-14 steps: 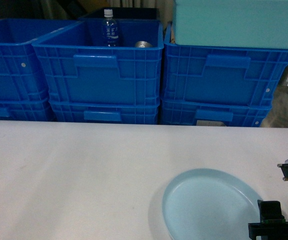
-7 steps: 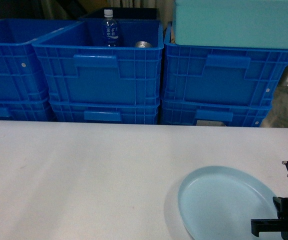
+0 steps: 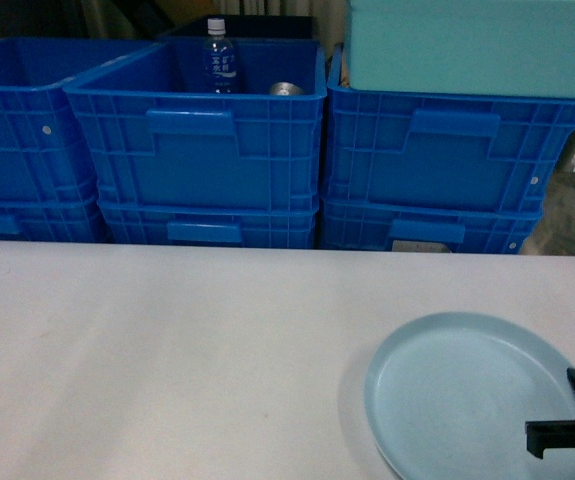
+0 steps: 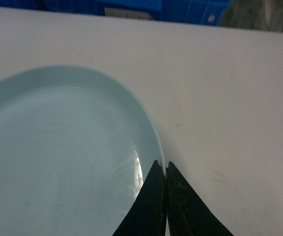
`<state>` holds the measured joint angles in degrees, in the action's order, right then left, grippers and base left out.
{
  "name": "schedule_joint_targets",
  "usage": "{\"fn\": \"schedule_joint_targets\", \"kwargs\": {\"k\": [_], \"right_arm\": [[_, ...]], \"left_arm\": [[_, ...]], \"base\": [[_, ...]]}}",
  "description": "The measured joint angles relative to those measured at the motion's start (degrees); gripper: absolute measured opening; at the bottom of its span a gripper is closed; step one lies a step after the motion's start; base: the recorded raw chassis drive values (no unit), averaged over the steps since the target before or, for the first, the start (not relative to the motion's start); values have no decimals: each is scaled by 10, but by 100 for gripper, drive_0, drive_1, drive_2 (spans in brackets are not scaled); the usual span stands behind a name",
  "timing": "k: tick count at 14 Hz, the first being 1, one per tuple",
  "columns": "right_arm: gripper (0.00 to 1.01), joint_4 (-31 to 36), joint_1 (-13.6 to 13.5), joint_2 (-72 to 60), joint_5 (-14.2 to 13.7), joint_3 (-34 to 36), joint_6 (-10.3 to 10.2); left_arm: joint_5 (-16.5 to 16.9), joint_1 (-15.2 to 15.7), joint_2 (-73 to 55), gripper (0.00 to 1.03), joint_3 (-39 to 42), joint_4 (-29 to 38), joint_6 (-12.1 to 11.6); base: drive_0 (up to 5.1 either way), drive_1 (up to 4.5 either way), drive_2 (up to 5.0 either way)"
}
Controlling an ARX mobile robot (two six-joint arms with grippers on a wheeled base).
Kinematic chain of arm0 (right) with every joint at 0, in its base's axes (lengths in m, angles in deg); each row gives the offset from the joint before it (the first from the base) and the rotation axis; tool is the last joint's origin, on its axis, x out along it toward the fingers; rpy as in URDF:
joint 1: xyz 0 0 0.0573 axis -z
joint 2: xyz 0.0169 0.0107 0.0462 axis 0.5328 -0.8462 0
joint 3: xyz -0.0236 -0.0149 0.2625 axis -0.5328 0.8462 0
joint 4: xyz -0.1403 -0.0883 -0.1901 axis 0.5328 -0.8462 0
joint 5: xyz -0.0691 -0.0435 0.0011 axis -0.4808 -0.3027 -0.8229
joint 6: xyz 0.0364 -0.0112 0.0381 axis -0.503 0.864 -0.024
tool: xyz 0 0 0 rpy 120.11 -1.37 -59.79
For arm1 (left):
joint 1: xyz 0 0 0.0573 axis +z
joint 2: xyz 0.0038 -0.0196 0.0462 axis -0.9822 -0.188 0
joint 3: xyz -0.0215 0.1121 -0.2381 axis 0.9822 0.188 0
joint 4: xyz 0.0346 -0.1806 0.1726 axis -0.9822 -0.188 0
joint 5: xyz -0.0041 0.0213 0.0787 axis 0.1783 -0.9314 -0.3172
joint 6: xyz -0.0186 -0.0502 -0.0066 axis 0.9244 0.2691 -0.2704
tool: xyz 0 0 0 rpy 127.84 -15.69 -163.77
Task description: Place blue tray on left shelf second layer neatly
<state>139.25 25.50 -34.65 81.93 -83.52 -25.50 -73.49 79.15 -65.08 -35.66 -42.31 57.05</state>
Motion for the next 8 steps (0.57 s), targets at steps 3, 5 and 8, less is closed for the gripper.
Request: {"fn": "schedule_joint_targets", "kwargs": {"k": [3,5,8], "right_arm": [[2,-17,7,96,8,28,29],[2,-35,10,179,17,48,36],[2,-83,29,271,30,70,39]], "left_arm": [[0,0,0,98,0,0,0],[0,0,0,98,0,0,0],[0,0,0,98,0,0,0]], "base": [[0,0,0],[0,0,0],[0,0,0]]}}
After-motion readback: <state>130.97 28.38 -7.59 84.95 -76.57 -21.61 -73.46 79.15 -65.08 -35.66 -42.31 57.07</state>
